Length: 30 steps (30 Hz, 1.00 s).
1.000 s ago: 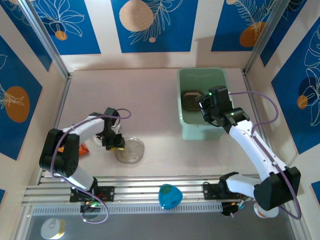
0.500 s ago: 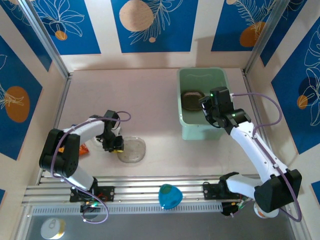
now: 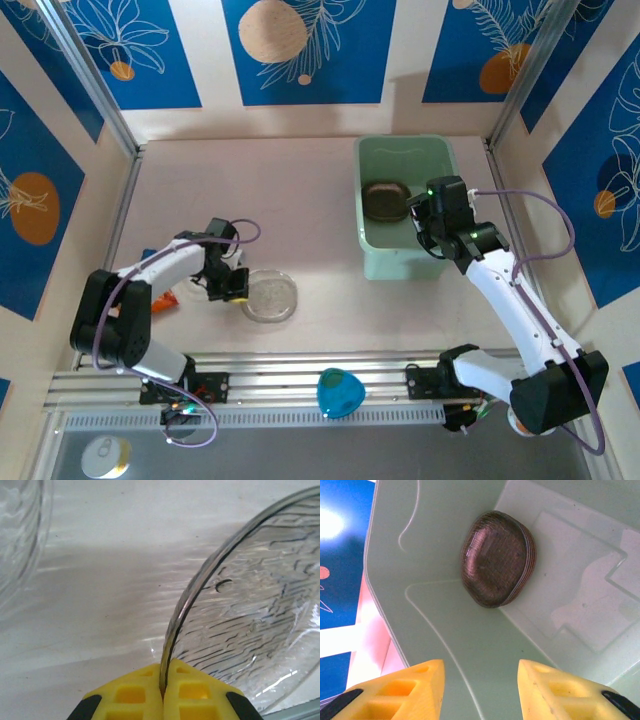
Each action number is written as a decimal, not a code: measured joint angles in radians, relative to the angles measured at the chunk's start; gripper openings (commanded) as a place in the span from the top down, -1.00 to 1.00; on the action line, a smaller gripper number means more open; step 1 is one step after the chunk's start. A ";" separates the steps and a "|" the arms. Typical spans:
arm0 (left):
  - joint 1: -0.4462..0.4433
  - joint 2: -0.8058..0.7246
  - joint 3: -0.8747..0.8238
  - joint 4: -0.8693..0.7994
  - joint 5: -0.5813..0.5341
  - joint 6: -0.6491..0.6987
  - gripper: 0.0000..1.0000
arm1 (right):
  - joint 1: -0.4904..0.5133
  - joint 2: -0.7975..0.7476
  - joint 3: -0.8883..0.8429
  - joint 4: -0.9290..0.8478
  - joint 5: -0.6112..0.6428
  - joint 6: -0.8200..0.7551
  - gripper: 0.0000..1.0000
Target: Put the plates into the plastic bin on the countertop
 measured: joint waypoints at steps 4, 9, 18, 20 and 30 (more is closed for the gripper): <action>-0.007 -0.050 0.023 -0.015 0.003 -0.031 1.00 | -0.003 0.000 0.000 0.000 -0.001 0.000 0.13; -0.008 -0.125 0.114 0.004 0.003 -0.089 1.00 | -0.032 0.000 0.004 0.009 -0.034 0.000 0.14; -0.013 -0.245 0.238 0.182 -0.079 -0.232 1.00 | -0.053 0.060 0.140 0.072 -0.213 -0.043 0.13; -0.020 -0.243 0.293 0.229 -0.117 -0.246 1.00 | -0.051 0.078 0.173 0.089 -0.258 -0.060 0.12; -0.181 -0.194 0.509 0.443 -0.336 -0.264 1.00 | 0.069 0.125 0.291 0.204 -0.409 -0.180 -0.01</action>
